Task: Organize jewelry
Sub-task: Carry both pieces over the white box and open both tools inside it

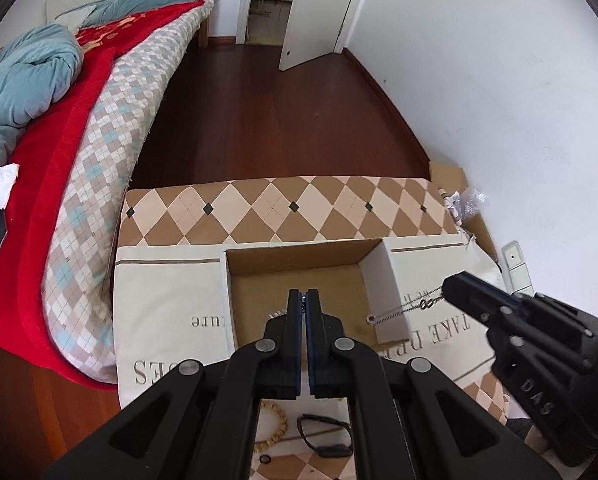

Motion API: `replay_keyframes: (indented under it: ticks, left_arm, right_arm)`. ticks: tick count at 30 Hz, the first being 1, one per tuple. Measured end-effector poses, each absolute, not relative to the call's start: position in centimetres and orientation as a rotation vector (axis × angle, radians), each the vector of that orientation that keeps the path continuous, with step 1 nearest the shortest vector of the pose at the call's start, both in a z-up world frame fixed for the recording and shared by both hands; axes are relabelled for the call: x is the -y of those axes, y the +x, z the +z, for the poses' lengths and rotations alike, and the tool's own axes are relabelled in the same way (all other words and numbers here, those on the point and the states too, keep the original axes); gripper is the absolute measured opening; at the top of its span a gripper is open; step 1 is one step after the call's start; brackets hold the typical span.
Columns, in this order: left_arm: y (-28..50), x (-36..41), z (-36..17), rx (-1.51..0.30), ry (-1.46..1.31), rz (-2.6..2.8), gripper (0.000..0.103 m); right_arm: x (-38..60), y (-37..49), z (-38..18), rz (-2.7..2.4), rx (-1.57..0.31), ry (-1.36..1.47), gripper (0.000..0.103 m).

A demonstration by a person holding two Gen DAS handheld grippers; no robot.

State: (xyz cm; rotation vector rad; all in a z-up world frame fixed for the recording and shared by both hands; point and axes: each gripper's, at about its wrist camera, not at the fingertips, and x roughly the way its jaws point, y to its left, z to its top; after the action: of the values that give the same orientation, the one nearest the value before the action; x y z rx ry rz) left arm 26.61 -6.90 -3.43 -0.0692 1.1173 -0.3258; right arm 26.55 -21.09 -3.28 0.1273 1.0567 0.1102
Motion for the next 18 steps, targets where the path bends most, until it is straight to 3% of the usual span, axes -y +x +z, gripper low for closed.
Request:
replay_keyframes:
  ticks: [7,13,14,16,17,18]
  left_arm:
    - [29.4,7.3,-5.9,-1.186,-0.100,-0.320,0.000]
    - [30.3,6.8,-7.3,-1.256,-0.089,-0.255,0.009]
    - [30.3,6.7,-7.4,-1.255,-0.069,-0.233,0.018]
    - [30.0,6.4,-7.5,-1.241,-0.024,-0.193,0.044]
    - [29.6,6.2,-7.4,-1.217,0.002,-0.162,0.063]
    - [29.4,6.0,-7.4,-1.200,0.017,-0.142,0.069]
  right_arm:
    - [21.7,30.2,-7.7,0.117,-1.161,0.152,0.006]
    - [22.2,31.8,-8.7,0.132,-1.222,0.161,0.009]
    - [22.4,31.7,-8.8,0.127,-1.227,0.160,0.012]
    - [22.5,31.6,-8.7,0.108,-1.227,0.141,0.040]
    - [22.6,31.4,-8.7,0.097,-1.224,0.133,0.048]
    - [22.6,31.2,-8.7,0.082,-1.222,0.117,0.060]
